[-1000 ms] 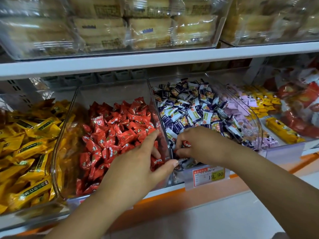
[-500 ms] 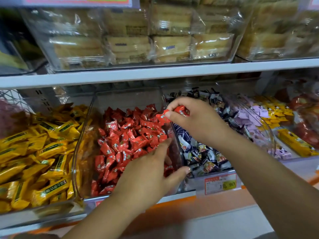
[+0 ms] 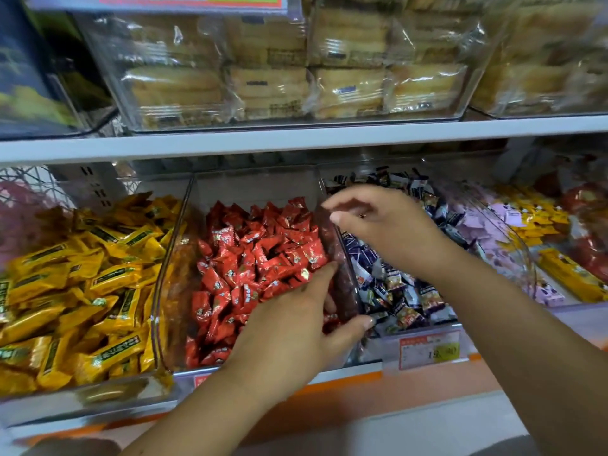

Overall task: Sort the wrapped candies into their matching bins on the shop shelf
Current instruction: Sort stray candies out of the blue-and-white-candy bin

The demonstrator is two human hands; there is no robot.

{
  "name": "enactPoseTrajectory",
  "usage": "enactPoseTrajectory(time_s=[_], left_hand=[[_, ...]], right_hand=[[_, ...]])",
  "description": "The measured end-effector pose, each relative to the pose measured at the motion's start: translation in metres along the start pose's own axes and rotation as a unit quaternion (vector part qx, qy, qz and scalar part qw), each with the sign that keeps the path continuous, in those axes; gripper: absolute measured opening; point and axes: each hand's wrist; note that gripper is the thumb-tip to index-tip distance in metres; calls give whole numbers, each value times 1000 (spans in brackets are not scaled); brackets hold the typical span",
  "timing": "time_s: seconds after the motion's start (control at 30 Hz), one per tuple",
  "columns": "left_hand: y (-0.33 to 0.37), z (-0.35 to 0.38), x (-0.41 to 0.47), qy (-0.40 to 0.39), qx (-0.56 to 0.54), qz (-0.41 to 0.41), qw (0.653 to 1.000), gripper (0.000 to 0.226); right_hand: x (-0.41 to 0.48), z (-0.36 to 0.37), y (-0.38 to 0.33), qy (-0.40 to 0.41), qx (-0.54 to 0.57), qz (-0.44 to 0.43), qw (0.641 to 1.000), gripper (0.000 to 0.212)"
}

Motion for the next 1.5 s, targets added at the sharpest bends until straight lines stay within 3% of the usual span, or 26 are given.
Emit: enactPoseTrajectory(time_s=[0.03, 0.1, 0.17, 0.23, 0.33, 0.57, 0.7, 0.87, 0.93, 1.07, 1.27, 1.5], left_hand=[[0, 0, 1, -1, -6, 0, 1000, 86], [2, -1, 1, -6, -12, -2, 1000, 89], [3, -2, 1, -10, -14, -5, 1000, 91], [4, -2, 1, -8, -16, -5, 1000, 91], [3, -1, 1, -6, -18, -3, 1000, 90], [5, -2, 2, -14, -32, -8, 999, 97], [6, -3, 2, -14, -43, -12, 999, 98], [7, -4, 1, -16, -36, -15, 999, 98], [7, -4, 1, -16, -36, -13, 999, 98], [6, -4, 2, -19, -41, -12, 999, 99], [5, -3, 2, -17, -42, -14, 999, 101], [4, -3, 2, -10, -45, -13, 999, 98]], right_hand=[[-5, -10, 4, -15, -23, 22, 999, 11], [-18, -28, 11, -119, -68, 88, 987, 10], [-32, -36, 21, -239, -100, 145, 955, 13], [-41, -33, 33, -288, -161, 152, 932, 17], [-43, -21, 47, -291, -262, 110, 914, 27], [-30, -4, 52, -313, -334, 86, 885, 42], [-23, 4, 53, -312, -419, 110, 846, 52], [-22, 4, 48, -343, -442, 135, 818, 58], [-23, 6, 47, -351, -437, 135, 817, 59], [-24, 0, 43, -356, -344, 166, 853, 58], [-22, 4, 41, -384, -349, 172, 837, 36], [-27, -8, 47, -319, -311, 167, 880, 36]])
Point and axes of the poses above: each hand's wrist, its own x-axis towards the middle knuckle, its own z-axis out of the palm, y = z × x, and after that the axes turned 12 degrees about z, right-handed
